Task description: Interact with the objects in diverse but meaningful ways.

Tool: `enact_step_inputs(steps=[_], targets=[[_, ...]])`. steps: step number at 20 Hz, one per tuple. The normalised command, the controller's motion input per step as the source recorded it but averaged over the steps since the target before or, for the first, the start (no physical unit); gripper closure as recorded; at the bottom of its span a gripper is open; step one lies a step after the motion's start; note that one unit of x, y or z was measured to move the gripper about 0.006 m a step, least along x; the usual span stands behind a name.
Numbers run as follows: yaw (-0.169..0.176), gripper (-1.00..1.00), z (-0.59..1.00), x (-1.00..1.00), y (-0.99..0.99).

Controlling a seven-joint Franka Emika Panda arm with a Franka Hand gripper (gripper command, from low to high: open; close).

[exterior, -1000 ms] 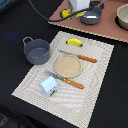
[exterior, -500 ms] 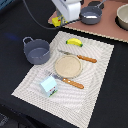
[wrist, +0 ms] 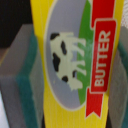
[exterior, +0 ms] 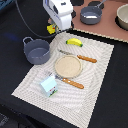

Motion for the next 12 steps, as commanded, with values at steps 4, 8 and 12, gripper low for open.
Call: enact_step_inputs(steps=[4,8,12], targets=[[-0.089,-1.0,0.51,0.09,0.12],[-0.061,-1.0,0.77,0.11,0.19],[-0.095,-1.0,1.0,0.01,0.22]])
